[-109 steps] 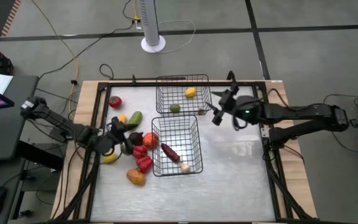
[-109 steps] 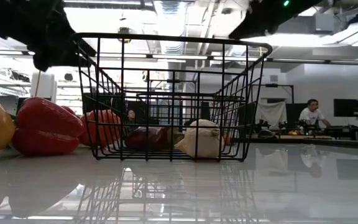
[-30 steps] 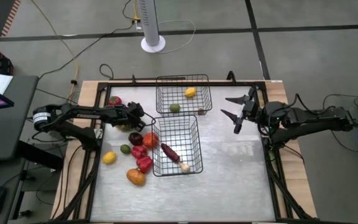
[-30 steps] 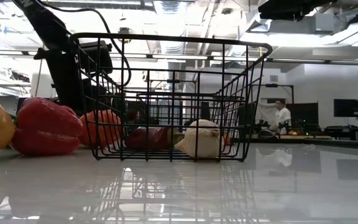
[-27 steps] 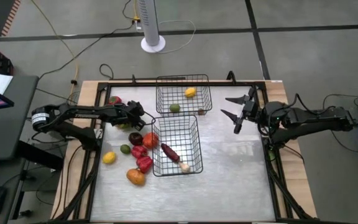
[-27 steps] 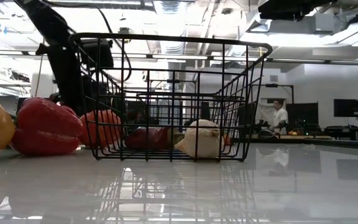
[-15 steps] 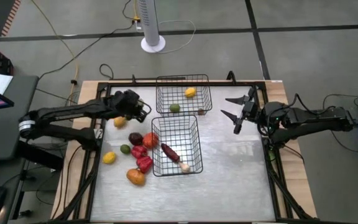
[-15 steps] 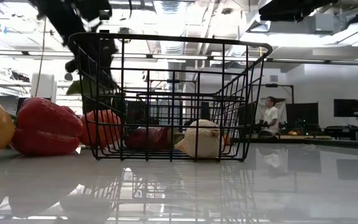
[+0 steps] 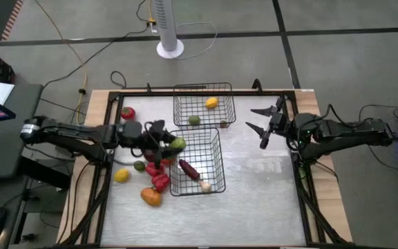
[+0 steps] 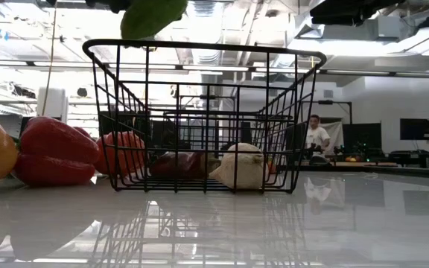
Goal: Sort produce into baskets
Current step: Put the cucumber into the bottom wire basket, then put the red apple into the top wire basket
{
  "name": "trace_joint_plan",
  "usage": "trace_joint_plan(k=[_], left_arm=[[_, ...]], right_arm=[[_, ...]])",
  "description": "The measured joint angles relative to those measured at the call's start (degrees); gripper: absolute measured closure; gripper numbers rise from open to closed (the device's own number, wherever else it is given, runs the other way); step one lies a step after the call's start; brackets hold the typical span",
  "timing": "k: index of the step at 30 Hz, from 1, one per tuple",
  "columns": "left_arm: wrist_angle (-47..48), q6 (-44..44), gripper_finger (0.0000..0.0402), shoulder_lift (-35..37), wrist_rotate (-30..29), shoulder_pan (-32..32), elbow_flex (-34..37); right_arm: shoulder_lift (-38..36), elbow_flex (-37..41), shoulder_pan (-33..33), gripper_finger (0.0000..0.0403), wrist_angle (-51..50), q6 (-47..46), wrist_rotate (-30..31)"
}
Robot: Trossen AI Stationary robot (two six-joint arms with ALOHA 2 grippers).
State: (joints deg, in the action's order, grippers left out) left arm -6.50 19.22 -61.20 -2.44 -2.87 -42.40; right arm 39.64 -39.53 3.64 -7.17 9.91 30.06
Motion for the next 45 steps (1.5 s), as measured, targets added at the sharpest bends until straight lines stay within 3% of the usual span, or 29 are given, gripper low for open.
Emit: trace_joint_plan(k=[5, 12, 20, 26, 33, 39, 42, 45], left_arm=[[-4.0, -1.6, 0.0213, -5.9, -9.3, -4.0, -0.1], [-2.3, -1.4, 0.0141, -12.5, -10.6, -4.2, -4.9], [16.4, -3.3, 0.0123, -12.6, -20.3, -4.2, -14.3], [28.7, 0.3, 0.0127, -11.8, -23.4, -4.8, -15.4], [46.0, 9.4, 0.0127, -11.2, -30.5, -7.3, -15.4], [54.4, 18.6, 0.0127, -8.4, -35.8, -11.5, -15.4], [57.6, 23.6, 0.0127, -7.5, -36.3, -13.8, -14.3], [60.1, 28.8, 0.0127, -7.3, -33.2, -15.0, -11.1]], right_arm=[[0.0, 0.0, 0.0, 0.0138, 0.0, -0.3, 0.0], [0.0, 0.0, 0.0, 0.0138, -0.2, -0.4, 0.0], [0.0, 0.0, 0.0, 0.0138, -1.6, -0.4, 0.0], [0.0, 0.0, 0.0, 0.0138, -2.3, -0.5, 0.0], [0.0, 0.0, 0.0, 0.0138, -2.7, -0.9, 0.0], [0.0, 0.0, 0.0, 0.0138, -2.7, -0.9, 0.0], [0.0, 0.0, 0.0, 0.0138, -2.7, -1.1, 0.0], [0.0, 0.0, 0.0, 0.0138, -2.7, -1.4, 0.0]])
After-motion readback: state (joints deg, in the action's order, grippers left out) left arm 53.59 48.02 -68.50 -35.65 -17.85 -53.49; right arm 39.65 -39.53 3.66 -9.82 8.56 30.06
